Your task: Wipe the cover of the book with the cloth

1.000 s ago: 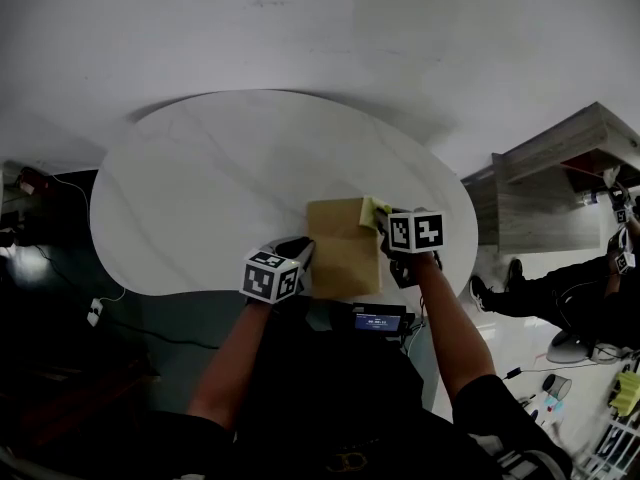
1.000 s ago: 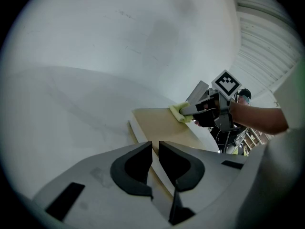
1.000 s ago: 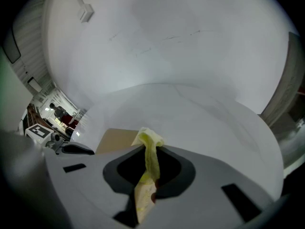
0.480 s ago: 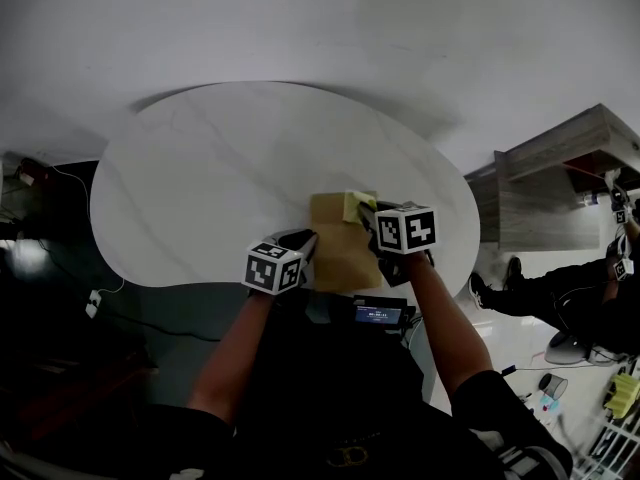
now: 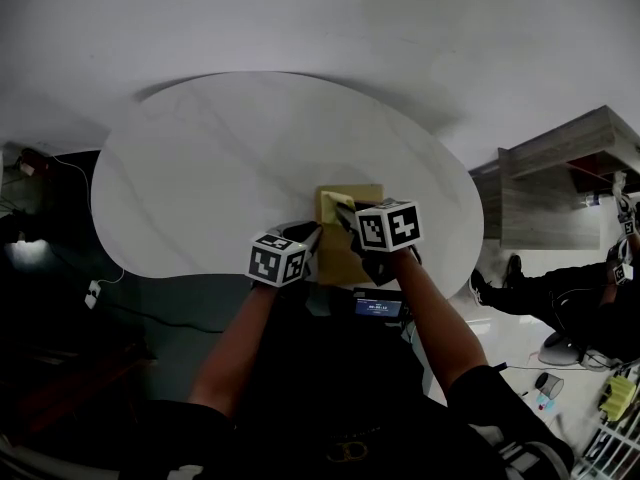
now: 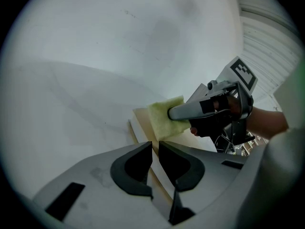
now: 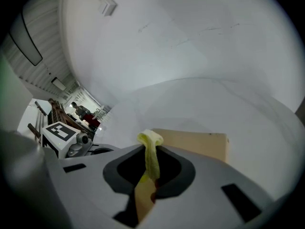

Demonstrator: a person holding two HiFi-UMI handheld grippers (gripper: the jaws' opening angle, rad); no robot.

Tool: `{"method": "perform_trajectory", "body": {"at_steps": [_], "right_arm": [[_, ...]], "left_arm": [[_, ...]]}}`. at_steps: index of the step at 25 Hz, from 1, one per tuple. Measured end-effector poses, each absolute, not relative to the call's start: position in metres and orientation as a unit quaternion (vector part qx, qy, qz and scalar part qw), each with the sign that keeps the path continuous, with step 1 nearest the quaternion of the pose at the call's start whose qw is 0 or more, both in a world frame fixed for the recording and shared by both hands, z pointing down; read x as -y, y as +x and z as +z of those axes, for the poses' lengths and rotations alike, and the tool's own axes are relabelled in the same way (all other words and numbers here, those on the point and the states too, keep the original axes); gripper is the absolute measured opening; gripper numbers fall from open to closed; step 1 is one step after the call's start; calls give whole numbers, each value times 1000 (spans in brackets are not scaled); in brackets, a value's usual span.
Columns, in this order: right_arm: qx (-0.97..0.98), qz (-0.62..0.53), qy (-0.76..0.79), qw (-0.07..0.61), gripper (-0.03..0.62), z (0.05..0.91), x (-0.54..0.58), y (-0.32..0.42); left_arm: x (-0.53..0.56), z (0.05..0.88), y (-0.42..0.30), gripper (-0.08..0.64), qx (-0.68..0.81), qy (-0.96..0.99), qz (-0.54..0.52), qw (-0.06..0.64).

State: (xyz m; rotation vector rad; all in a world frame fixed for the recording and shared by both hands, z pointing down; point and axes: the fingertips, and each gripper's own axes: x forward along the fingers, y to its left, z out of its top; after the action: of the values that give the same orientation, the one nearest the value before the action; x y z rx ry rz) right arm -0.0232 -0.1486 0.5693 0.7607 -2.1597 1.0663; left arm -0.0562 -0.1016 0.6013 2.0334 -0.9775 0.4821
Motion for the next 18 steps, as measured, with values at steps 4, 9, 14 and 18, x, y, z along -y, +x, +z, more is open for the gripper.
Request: {"method": "perform_trajectory", "body": {"at_steps": [4,9,14,18], "right_arm": [[815,407,276,305,87,572,145,-31],[810,405,275,322,87,582,140,-32],[808,394,282,335,87,589,139,-33],[809,377,289,346,87,590,140,-32]], "left_arm": [[102,601,-55,48,387,806,191,405],[102,601,-55,48,389,805,191,406],[102,602,-55,48,389,805,191,405],[102,602,-55,48,390,804,191,406]]}}
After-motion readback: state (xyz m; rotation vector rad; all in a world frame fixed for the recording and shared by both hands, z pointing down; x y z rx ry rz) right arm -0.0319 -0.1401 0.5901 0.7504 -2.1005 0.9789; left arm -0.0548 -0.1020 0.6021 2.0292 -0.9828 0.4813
